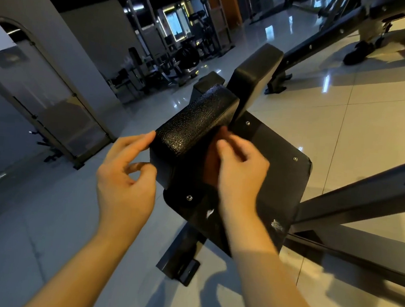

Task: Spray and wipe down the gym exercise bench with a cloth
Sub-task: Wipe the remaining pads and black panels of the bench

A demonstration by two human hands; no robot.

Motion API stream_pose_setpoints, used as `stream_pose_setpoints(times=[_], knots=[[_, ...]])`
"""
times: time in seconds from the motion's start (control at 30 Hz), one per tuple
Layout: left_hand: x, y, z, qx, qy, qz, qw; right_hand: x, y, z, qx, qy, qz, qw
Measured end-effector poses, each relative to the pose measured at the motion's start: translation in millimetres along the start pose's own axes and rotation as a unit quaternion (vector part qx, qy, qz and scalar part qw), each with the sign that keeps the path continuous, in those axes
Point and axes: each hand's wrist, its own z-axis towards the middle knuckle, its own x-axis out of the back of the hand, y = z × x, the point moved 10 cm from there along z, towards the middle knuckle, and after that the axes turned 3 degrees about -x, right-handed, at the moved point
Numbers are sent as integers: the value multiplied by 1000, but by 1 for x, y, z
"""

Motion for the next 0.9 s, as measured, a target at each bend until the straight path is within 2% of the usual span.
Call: stream_pose_setpoints(times=[0.1,0.2,0.27,0.33,0.4,0.47,0.57,0.63,0.73,0.83,0.9], knots=[[0,0,0,-7,4,1,1000,-24,18,-53,-15,-70,-3,997],[0,-1,2,-11,2,0,1000,-32,61,-82,-118,-116,-3,986],[-1,-2,3,-5,1,-10,1000,-15,71,-64,-137,-55,17,989],[-1,-1,3,-1,6,-13,1000,1,60,-40,-106,6,46,993],[0,-1,2,-3,12,-10,1000,-3,40,-33,-67,-4,70,995],[-1,0,1,-6,17,-1,1000,-17,29,-42,-43,-39,49,997],[-2,4,-1,-12,15,6,1000,-25,58,-51,-110,-70,30,991],[-3,4,-2,-10,12,-2,1000,-16,73,-36,-152,-46,48,986],[-8,4,-4,-9,0,-2,1000,-2,45,9,-90,22,83,992],[-15,4,-10,-24,-11,25,999,-8,21,33,-42,32,113,992],[-17,5,-13,-41,-5,45,998,-17,37,36,-47,28,91,994]])
